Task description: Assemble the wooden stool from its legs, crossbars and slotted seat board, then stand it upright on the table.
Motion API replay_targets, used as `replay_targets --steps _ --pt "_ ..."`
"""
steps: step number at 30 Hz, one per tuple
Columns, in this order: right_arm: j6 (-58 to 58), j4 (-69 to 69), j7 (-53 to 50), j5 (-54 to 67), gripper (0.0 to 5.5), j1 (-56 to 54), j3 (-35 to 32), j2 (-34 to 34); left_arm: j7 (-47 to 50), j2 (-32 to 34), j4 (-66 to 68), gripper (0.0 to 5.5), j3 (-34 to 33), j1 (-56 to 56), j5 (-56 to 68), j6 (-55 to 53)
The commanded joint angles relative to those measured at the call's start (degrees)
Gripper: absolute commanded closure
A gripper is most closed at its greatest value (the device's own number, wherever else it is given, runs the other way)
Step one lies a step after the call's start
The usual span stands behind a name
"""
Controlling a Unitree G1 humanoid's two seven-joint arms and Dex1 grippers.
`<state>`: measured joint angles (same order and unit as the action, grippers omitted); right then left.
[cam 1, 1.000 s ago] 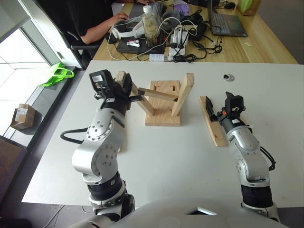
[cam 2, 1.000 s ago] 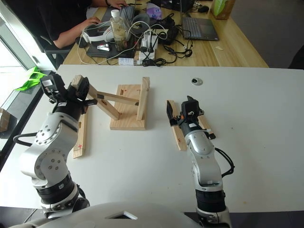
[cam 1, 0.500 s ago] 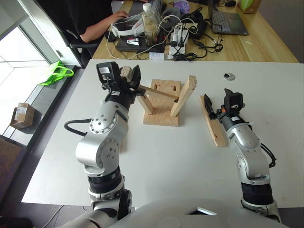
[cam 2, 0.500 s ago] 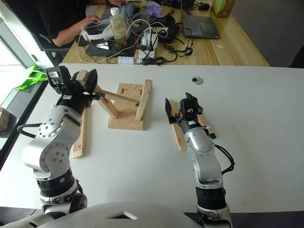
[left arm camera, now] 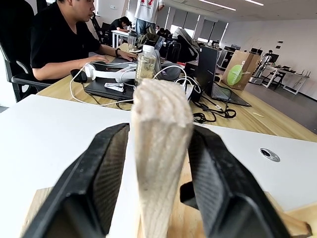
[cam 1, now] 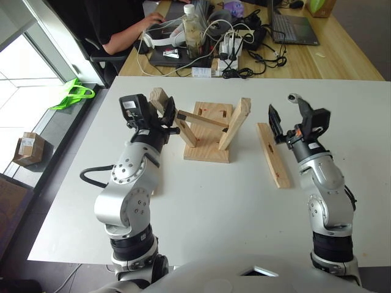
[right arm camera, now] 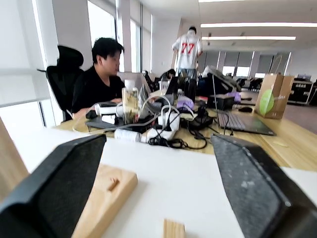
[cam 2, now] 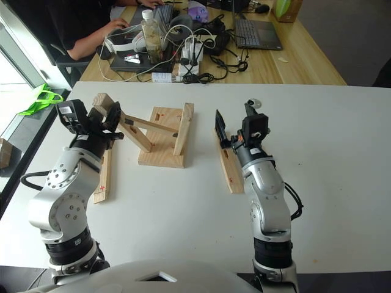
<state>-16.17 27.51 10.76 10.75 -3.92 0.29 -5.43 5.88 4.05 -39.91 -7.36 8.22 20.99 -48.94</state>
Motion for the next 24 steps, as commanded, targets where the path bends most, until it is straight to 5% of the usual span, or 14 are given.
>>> replay_targets --steps 1,8,15,24 --pt "-4.73 7.18 2.03 11.89 1.58 -10.16 -0.88 1.9 -0.2 -0.42 -2.17 3.44 -0.55 3.65 0.69 1.67" --pt "-18.26 8.93 8.09 28.91 1.58 -10.36 6.33 0.03 -3.15 1.01 -2.79 3.44 -4.1 7.51 5.28 3.16" --pt "-19.86 -0.29 7.17 20.78 1.58 -8.76 15.58 -1.15 0.07 2.87 1.78 3.44 -11.57 14.94 3.99 9.74" --pt "-16.64 -5.13 2.98 12.41 1.58 -9.65 11.97 -1.71 0.79 2.17 10.12 3.44 -12.68 7.28 1.62 12.68"
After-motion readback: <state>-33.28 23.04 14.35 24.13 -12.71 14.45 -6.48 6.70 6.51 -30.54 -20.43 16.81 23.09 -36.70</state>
